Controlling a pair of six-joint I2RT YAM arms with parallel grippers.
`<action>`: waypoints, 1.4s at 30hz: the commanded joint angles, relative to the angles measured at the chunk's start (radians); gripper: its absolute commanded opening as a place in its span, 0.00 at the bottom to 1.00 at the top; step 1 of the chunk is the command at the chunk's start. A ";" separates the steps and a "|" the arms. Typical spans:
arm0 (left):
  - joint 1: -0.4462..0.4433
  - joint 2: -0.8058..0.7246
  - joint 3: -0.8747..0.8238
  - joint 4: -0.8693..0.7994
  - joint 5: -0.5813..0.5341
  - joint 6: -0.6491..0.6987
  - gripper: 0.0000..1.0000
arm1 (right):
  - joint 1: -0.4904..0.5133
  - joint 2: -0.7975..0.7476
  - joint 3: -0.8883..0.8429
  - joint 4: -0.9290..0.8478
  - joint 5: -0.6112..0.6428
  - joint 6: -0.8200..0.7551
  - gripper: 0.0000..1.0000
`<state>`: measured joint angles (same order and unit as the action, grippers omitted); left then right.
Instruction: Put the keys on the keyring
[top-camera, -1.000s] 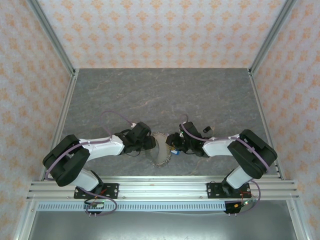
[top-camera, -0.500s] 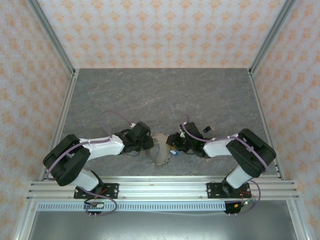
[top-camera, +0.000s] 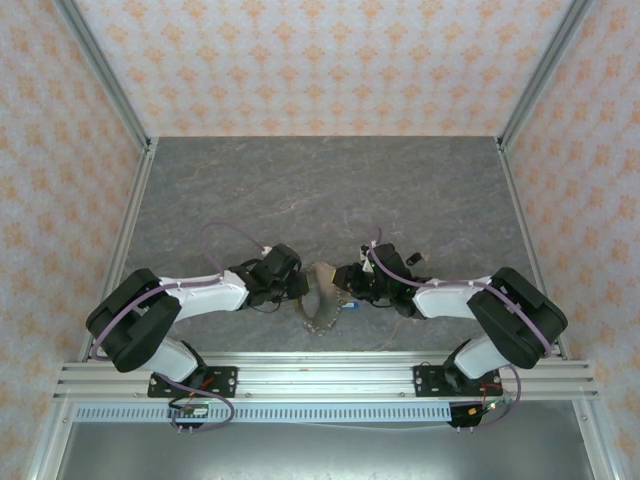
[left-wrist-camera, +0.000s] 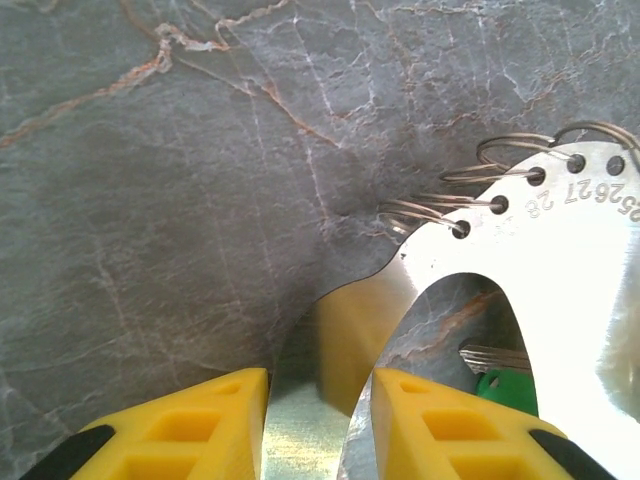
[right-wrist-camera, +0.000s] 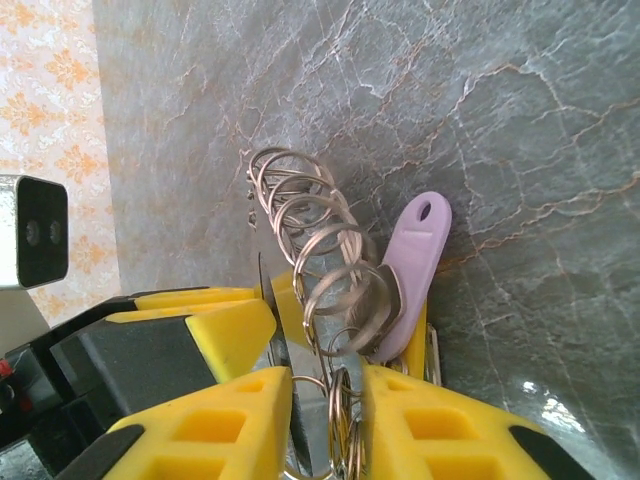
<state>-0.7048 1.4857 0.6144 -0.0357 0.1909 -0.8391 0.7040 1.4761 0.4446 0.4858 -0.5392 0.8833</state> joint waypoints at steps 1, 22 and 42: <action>-0.007 -0.030 -0.005 0.077 0.033 -0.008 0.32 | 0.011 0.008 0.000 0.020 -0.031 0.002 0.27; 0.046 -0.394 0.011 -0.049 -0.078 0.032 0.83 | 0.008 -0.492 0.042 -0.184 0.266 -0.056 0.03; 0.331 -0.198 0.462 0.057 0.400 -0.017 0.97 | -0.116 -0.240 0.379 0.118 0.294 0.149 0.00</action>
<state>-0.3824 1.2621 1.0412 -0.0204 0.5041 -0.8261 0.5873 1.2095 0.7876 0.4458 -0.2420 0.9543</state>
